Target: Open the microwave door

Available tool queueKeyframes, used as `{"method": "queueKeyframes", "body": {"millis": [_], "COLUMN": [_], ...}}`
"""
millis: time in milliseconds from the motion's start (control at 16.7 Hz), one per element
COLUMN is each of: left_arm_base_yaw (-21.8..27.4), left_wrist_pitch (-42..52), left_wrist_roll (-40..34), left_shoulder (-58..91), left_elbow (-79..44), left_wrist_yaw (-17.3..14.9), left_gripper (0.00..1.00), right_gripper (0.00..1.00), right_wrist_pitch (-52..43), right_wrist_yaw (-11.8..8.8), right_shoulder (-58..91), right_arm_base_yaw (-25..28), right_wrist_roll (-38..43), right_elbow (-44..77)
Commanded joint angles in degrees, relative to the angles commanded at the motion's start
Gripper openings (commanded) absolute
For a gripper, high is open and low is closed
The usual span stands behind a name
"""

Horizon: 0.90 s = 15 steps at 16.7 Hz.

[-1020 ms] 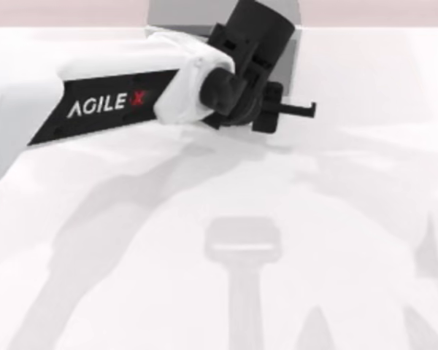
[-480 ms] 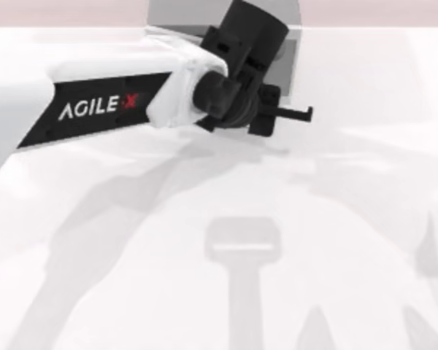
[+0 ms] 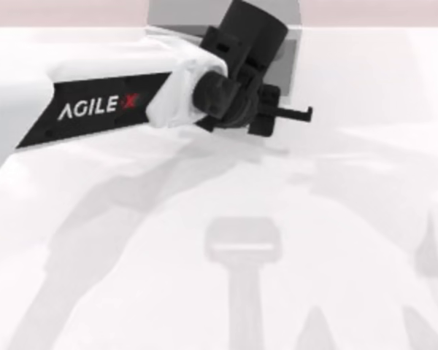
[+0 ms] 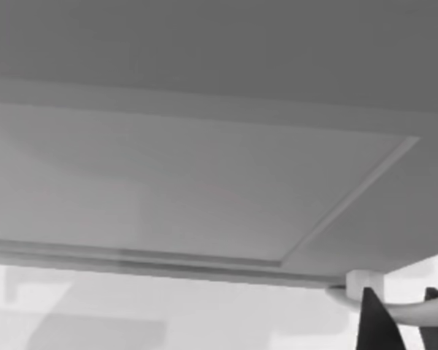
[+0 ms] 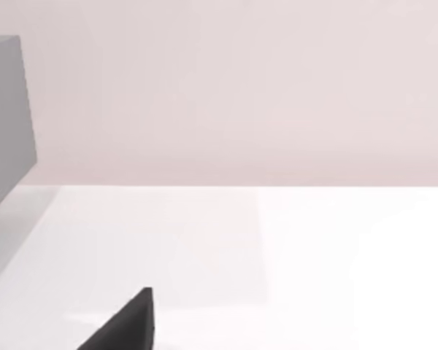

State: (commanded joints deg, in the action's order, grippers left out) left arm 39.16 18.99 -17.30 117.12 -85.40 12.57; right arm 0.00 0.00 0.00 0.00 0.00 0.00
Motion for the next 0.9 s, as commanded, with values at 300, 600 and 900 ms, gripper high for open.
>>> {"method": "queueKeyframes", "body": {"millis": [300, 600, 900], "left_arm_base_yaw": [0.0, 0.0, 0.27], "left_wrist_pitch": [0.0, 0.0, -0.19], "left_wrist_roll": [0.0, 0.0, 0.21], "left_shoulder": [0.0, 0.0, -0.2], "left_elbow": [0.0, 0.0, 0.39], "left_wrist_yaw": [0.0, 0.0, -0.69], "left_gripper": [0.0, 0.0, 0.0], "right_gripper": [1.0, 1.0, 1.0], "right_wrist_pitch": [0.0, 0.0, 0.0], "right_wrist_yaw": [0.0, 0.0, 0.0], "right_shoulder": [0.0, 0.0, 0.0], "right_arm_base_yaw": [0.0, 0.0, 0.0], "right_wrist_roll": [0.0, 0.0, 0.0], "right_elbow": [0.0, 0.0, 0.0]}}
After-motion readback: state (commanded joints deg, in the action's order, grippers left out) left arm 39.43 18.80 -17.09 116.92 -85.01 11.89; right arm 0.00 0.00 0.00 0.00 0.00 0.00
